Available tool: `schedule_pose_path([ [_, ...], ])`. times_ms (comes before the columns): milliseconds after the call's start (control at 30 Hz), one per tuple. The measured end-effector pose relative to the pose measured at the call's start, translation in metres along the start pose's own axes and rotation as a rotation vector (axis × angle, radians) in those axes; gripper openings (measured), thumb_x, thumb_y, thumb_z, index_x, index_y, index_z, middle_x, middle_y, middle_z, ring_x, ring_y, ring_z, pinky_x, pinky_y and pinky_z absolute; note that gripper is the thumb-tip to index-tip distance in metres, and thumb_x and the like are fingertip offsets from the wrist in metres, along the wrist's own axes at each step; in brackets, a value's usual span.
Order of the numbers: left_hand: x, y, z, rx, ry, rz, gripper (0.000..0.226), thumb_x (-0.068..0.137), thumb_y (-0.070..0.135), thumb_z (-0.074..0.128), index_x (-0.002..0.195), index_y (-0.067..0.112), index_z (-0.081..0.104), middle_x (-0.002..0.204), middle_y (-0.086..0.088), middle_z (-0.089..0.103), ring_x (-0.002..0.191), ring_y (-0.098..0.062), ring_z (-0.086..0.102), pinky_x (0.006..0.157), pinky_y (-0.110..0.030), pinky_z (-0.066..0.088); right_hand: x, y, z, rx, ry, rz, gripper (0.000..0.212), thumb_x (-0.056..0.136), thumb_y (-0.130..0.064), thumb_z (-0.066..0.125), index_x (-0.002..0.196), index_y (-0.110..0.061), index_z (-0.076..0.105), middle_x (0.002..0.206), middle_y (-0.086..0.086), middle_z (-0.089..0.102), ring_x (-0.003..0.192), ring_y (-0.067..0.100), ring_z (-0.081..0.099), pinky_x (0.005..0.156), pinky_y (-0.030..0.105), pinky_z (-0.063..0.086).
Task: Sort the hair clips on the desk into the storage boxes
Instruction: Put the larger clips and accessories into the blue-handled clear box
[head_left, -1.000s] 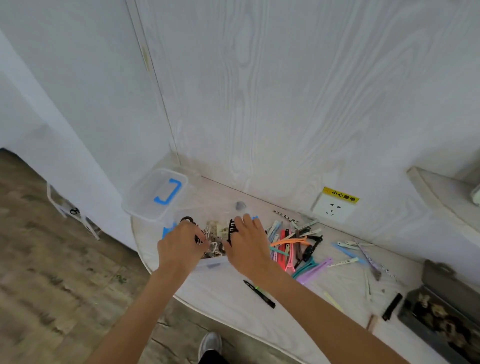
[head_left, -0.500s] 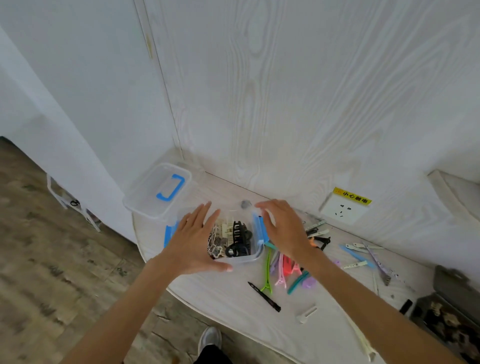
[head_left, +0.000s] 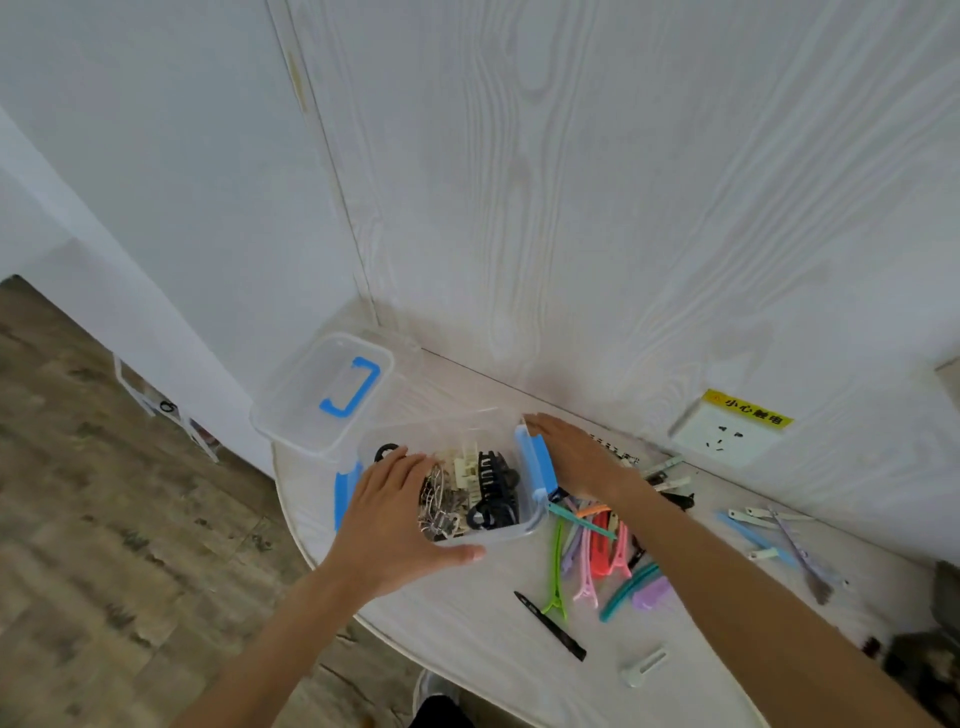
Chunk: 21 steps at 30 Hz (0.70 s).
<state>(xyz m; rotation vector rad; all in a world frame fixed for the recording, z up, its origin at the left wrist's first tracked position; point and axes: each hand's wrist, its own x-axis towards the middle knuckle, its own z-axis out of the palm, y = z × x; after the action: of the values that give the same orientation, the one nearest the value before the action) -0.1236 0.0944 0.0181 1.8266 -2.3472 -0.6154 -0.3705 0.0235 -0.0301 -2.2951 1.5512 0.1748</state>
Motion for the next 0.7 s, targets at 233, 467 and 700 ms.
schedule_pose_path([
  [233, 0.023, 0.028, 0.013, -0.103, 0.203, -0.159, 0.115, 0.043, 0.086, 0.038, 0.137, 0.018, 0.038, 0.142, 0.001, 0.041, 0.14, -0.02, 0.023, 0.116, -0.035, 0.018, -0.056, 0.02, 0.018, 0.023, 0.011, -0.032, 0.044, 0.098, -0.046, 0.021, 0.133, -0.031, 0.043, 0.146, -0.005, 0.033, 0.135, 0.014, 0.031, 0.11, 0.037, 0.032],
  [467, 0.083, 0.066, 0.03, -0.235, 0.225, -0.294, 0.091, 0.062, 0.071, 0.064, 0.132, 0.016, 0.044, 0.137, -0.006, 0.047, 0.134, -0.028, 0.03, 0.112, -0.043, 0.026, -0.074, 0.034, 0.012, 0.091, 0.058, 0.056, 0.036, 0.096, -0.039, 0.041, 0.13, -0.03, 0.051, 0.149, -0.003, 0.035, 0.136, 0.017, 0.034, 0.112, 0.034, 0.028],
  [700, 0.101, 0.074, 0.028, -0.275, 0.216, -0.333, 0.099, 0.058, 0.077, 0.062, 0.133, 0.016, 0.044, 0.137, -0.006, 0.048, 0.134, -0.029, 0.028, 0.112, -0.046, 0.025, -0.078, 0.018, -0.015, 0.184, 0.193, 0.12, 0.032, 0.094, -0.036, 0.048, 0.124, -0.028, 0.056, 0.143, -0.006, 0.044, 0.131, 0.012, 0.04, 0.109, 0.032, 0.03],
])
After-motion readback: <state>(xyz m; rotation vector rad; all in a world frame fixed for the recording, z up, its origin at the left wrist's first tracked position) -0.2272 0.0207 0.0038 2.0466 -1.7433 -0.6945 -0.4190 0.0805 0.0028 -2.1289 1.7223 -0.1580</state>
